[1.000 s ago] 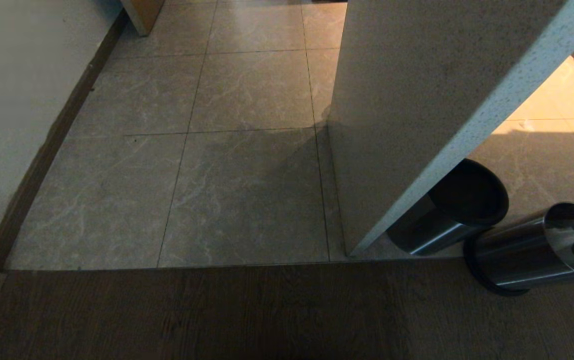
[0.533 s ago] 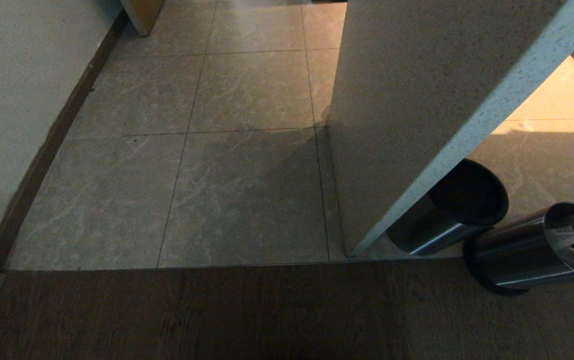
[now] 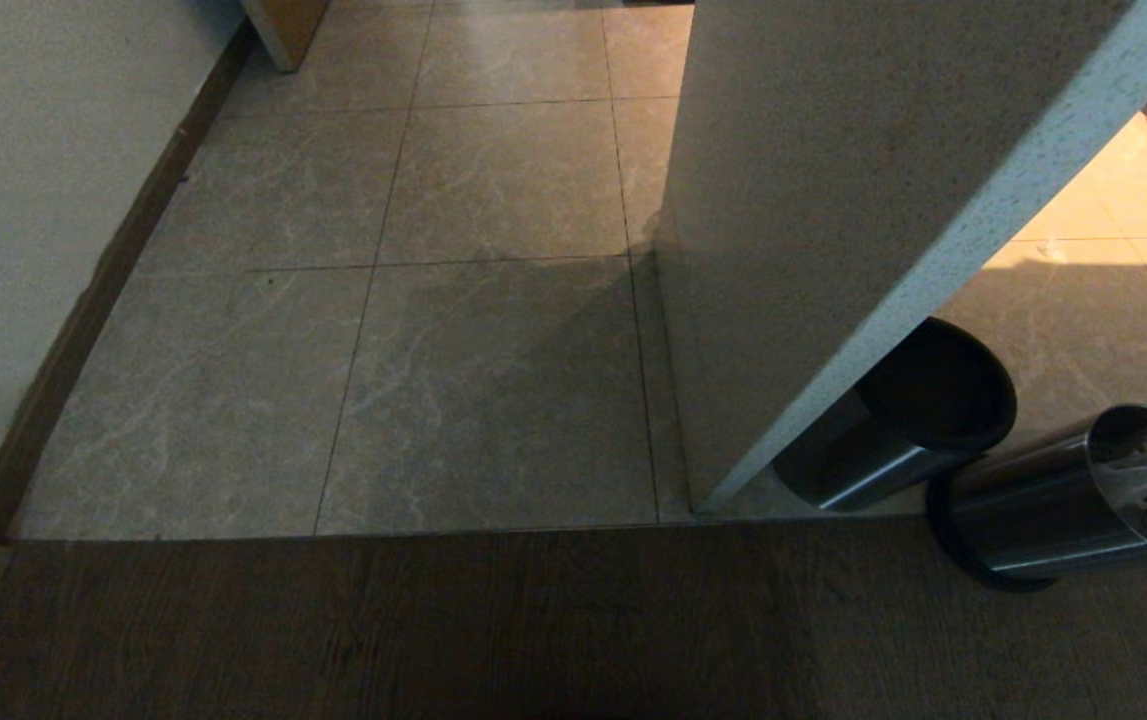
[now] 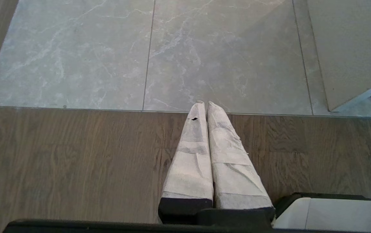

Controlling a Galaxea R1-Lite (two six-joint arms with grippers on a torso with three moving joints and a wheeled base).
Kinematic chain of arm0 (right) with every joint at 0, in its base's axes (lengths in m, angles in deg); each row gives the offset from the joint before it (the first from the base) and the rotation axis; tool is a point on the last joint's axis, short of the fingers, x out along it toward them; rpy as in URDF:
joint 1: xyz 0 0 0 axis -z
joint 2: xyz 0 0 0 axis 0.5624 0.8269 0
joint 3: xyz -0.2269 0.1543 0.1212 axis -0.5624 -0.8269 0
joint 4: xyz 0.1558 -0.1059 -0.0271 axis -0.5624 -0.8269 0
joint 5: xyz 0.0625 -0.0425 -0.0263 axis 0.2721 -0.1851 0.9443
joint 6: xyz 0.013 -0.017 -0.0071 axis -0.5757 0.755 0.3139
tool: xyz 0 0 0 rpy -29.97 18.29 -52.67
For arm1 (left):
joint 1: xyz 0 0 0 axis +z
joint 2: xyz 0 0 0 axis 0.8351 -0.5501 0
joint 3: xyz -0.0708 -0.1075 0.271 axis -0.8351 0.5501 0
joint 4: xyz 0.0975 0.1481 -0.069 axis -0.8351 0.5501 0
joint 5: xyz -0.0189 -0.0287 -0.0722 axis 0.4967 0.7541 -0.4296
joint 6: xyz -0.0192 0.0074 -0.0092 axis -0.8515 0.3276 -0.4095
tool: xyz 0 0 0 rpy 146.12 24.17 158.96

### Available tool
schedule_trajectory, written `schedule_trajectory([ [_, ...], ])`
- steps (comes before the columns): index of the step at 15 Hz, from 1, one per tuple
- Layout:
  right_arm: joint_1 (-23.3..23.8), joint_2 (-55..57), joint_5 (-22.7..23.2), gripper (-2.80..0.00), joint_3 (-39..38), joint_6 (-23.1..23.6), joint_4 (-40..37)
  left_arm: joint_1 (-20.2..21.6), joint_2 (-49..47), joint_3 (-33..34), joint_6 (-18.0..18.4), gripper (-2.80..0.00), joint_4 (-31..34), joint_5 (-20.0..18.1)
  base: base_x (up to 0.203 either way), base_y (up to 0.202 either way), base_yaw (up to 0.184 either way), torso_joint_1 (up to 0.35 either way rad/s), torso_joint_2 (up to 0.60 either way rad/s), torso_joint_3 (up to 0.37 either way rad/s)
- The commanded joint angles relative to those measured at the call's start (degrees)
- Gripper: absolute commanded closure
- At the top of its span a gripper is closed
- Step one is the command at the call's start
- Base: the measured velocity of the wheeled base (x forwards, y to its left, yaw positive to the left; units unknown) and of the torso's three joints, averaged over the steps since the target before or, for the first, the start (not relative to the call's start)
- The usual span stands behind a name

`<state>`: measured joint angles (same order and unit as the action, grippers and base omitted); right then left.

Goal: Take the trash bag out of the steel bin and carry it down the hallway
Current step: Pick up the trash bag

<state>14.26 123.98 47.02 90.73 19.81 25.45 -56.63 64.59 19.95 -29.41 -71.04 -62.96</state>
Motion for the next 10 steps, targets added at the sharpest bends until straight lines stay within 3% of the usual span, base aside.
schedule_trajectory([
  [1, 0.03, 2.12, 0.24, -2.8, 1.71, -0.25, 0.19, 0.0, 0.0, 0.09, -0.03, 0.0, -0.02, 0.01, 0.0, 0.0, 0.0, 0.0, 0.0, 0.0],
  [2, -0.05, 2.49, 0.18, 0.0, 2.51, -0.81, 0.19, 0.0, 0.0, 0.0, -0.03, 0.0, -0.02, 0.01, 0.0, 0.0, 0.0, 0.0, 0.0, 0.0],
  [10, 0.01, 1.1, 0.09, 0.0, 2.13, -0.82, -0.18, 0.0, 0.0, 0.09, -0.03, 0.0, -0.02, 0.01, 0.0, 0.0, 0.0, 0.0, 0.0, 0.0],
])
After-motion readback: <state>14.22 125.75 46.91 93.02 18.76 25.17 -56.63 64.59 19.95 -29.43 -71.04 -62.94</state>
